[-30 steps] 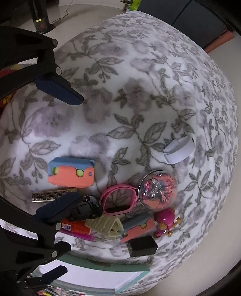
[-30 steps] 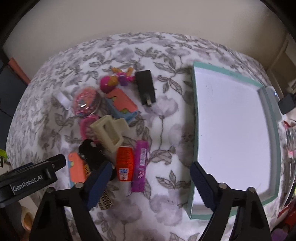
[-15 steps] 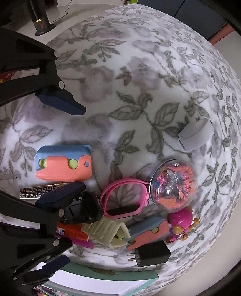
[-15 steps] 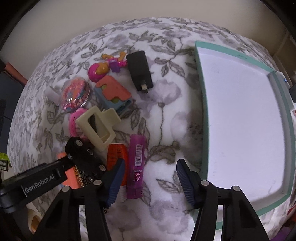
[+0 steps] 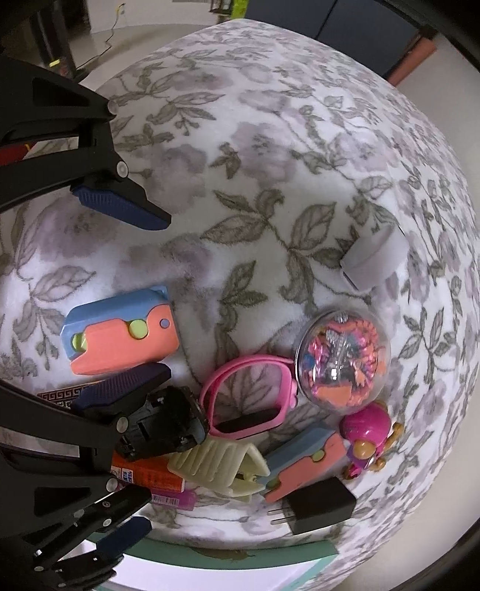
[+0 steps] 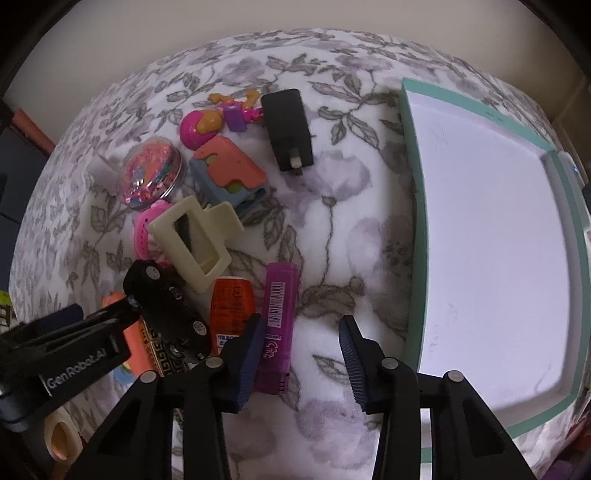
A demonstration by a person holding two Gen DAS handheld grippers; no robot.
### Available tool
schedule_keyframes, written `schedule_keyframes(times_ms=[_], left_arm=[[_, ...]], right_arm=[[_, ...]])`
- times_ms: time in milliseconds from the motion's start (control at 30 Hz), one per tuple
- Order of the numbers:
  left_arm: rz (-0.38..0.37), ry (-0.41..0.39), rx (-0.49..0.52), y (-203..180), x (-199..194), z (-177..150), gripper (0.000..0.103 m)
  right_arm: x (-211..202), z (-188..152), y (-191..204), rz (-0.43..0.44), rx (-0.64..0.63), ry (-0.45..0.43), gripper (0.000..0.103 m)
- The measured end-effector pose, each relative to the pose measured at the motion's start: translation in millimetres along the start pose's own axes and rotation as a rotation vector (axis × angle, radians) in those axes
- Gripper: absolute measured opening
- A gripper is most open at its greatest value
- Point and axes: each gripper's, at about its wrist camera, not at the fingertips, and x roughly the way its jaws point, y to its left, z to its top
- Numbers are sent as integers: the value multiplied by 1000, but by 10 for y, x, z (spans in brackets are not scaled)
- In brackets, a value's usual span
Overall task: Organize rigid objects
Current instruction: 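Lower the left gripper onto the orange-blue toy phone while the right gripper grasps the purple glue stick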
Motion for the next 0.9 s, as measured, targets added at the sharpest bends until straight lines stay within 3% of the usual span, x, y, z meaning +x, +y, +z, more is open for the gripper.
schedule_keyframes(times_ms=[267, 467, 600, 900], left_arm=[[17, 30, 28, -74, 169, -92, 73], [22, -1, 47, -126, 241, -214, 72], [-29, 5, 32, -151, 207, -359, 53], [-39, 12, 31, -217, 77, -455, 49]], right_arm=[[88, -57, 137, -67, -87, 13, 42], [125, -59, 215, -79, -105, 11, 42], [129, -74, 221, -79, -107, 6, 36], [99, -132, 120, -65, -82, 3, 23]])
